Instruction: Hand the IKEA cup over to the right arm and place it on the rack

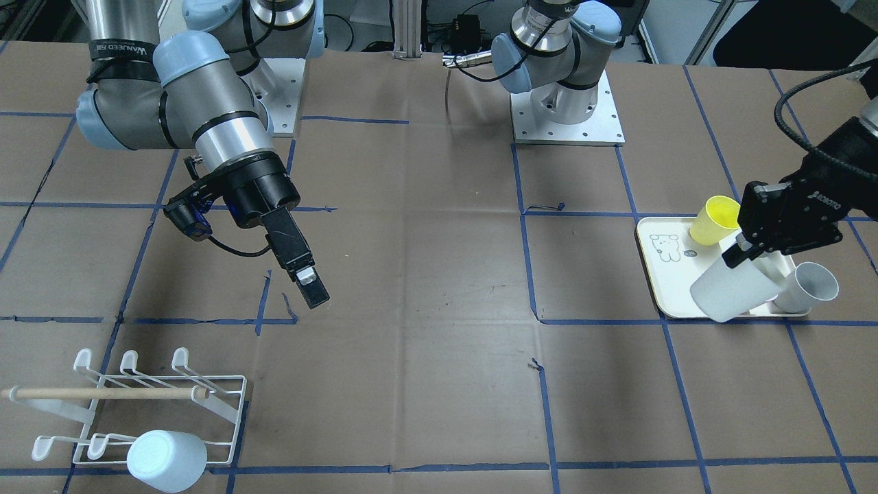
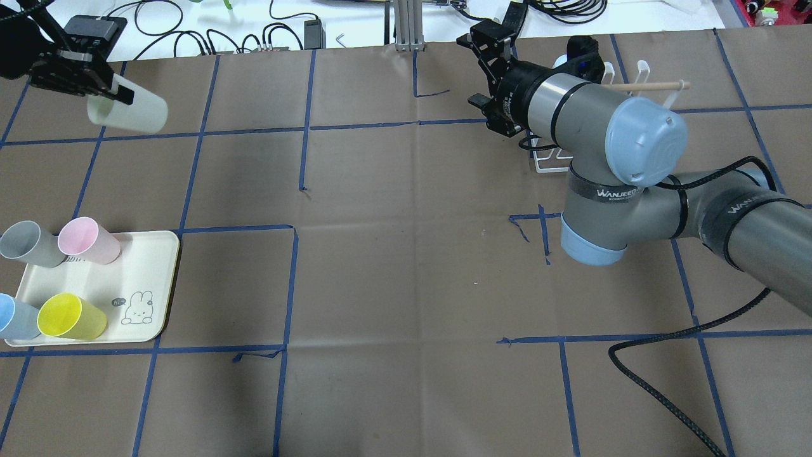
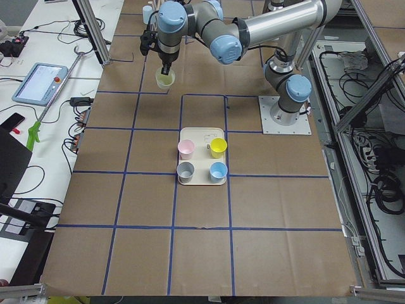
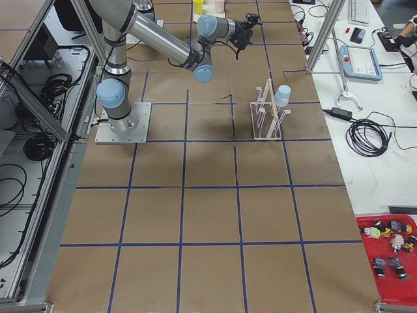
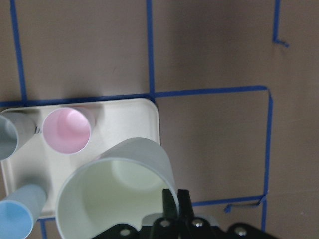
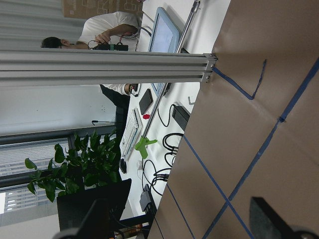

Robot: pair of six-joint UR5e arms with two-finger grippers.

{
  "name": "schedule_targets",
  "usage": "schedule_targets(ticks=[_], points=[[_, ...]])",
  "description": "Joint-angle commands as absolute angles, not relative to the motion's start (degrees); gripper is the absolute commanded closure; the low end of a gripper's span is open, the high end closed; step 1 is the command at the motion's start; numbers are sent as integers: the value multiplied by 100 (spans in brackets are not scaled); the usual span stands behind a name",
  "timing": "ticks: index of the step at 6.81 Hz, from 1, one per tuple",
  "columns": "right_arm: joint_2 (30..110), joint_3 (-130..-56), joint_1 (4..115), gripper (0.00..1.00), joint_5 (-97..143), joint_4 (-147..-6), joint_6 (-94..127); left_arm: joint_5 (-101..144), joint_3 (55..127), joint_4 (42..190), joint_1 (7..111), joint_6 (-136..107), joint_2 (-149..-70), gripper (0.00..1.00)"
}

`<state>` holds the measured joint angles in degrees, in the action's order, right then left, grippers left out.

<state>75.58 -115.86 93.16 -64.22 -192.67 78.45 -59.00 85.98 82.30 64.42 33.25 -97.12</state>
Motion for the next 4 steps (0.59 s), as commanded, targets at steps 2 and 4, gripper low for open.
schedule_targets(ticks=[2, 4], points=[[7567, -11601, 9316, 0, -6425, -19239, 7875, -3986, 9575, 5261, 6854, 3393, -9791, 100], [7567, -11610, 9316, 0, -6434, -19257, 7919, -3211, 10665, 3234, 6995, 3375, -9817, 100]])
